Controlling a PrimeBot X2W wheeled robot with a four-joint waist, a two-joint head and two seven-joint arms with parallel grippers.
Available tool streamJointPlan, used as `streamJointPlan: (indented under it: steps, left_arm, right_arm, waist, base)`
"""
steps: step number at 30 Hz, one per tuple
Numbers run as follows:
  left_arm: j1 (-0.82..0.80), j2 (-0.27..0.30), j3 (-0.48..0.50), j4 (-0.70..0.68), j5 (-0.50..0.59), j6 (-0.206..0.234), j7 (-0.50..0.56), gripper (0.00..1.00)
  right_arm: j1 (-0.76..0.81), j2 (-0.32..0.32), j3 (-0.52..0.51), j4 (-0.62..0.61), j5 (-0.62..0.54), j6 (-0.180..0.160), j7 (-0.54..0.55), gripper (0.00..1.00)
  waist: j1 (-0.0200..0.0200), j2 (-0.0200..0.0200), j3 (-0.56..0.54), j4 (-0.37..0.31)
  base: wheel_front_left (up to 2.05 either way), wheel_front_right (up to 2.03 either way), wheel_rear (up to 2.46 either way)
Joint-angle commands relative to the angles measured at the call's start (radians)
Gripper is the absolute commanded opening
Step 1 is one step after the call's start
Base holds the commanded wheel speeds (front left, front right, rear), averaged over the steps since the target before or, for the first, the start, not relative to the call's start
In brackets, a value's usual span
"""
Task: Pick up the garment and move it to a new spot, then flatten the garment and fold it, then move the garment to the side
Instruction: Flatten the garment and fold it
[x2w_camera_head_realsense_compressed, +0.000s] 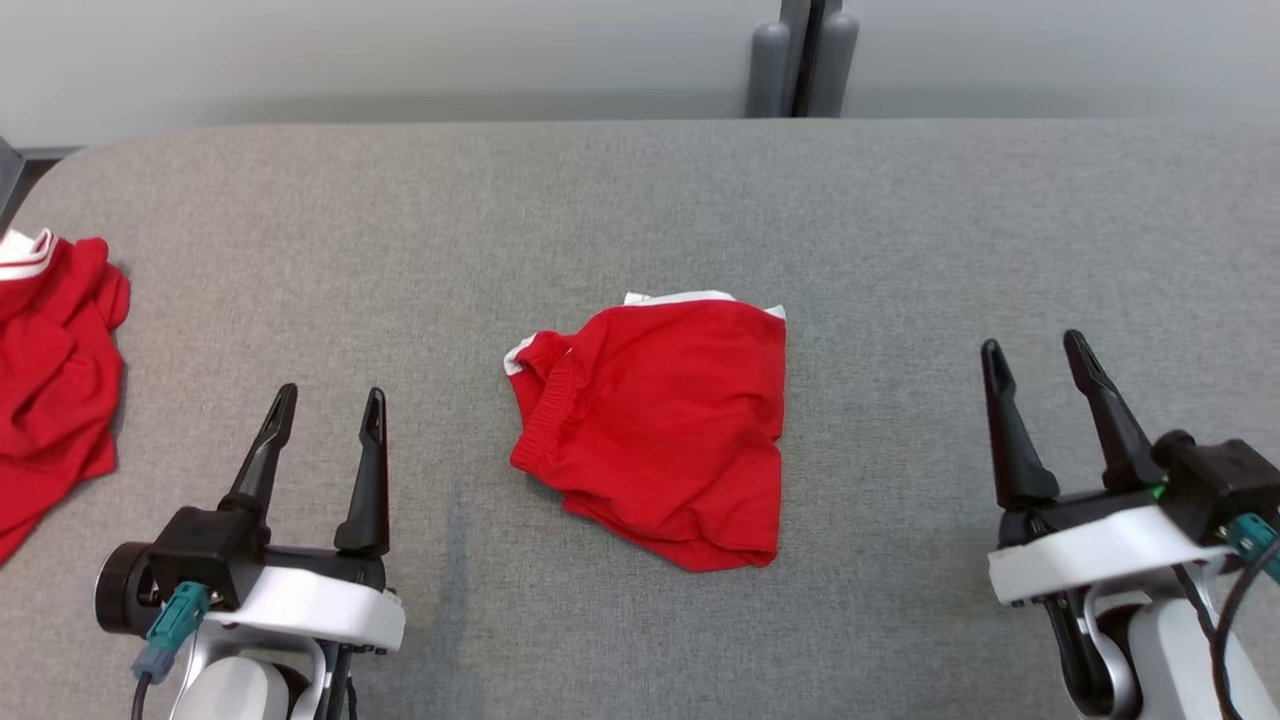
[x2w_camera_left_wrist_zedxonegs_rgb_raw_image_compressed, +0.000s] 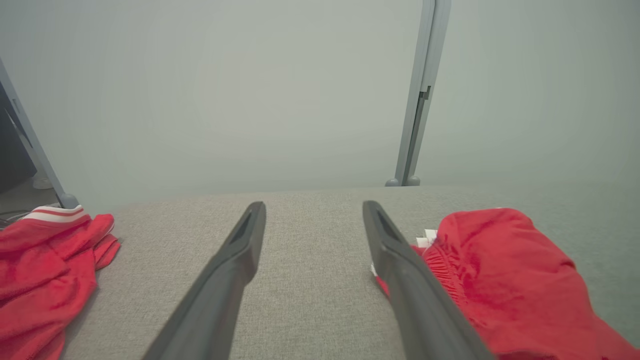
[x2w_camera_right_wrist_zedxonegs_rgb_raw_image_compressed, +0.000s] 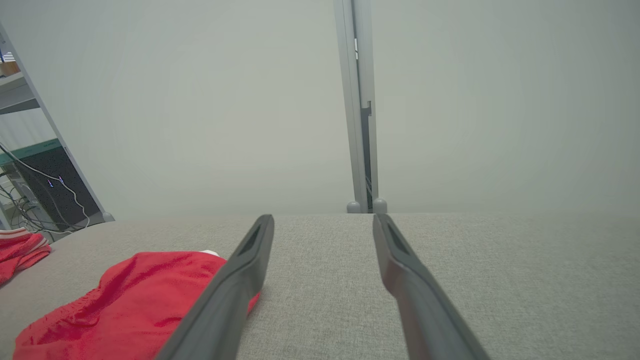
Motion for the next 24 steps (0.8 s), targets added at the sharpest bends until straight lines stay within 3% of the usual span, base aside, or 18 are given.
streamJointPlan:
  steps: [1, 24]
  left_arm:
    - [0.019, 0.008, 0.006, -0.008, -0.01, 0.006, 0.004, 1.0]
    - [0.218, 0.056, 0.022, -0.111, -0.039, 0.045, 0.09, 1.0]
  right_arm:
    - [0.022, -0.006, -0.011, -0.022, -0.01, 0.002, 0.012, 1.0]
    - [0.268, -0.006, -0.1, -0.211, -0.013, 0.002, 0.172, 1.0]
  waist:
    - [0.0, 0.0, -0.021, -0.009]
    - [0.0, 0.0, -0.209, -0.036]
  base:
    - [0.0, 0.0, 0.0]
    - [0.0, 0.0, 0.0]
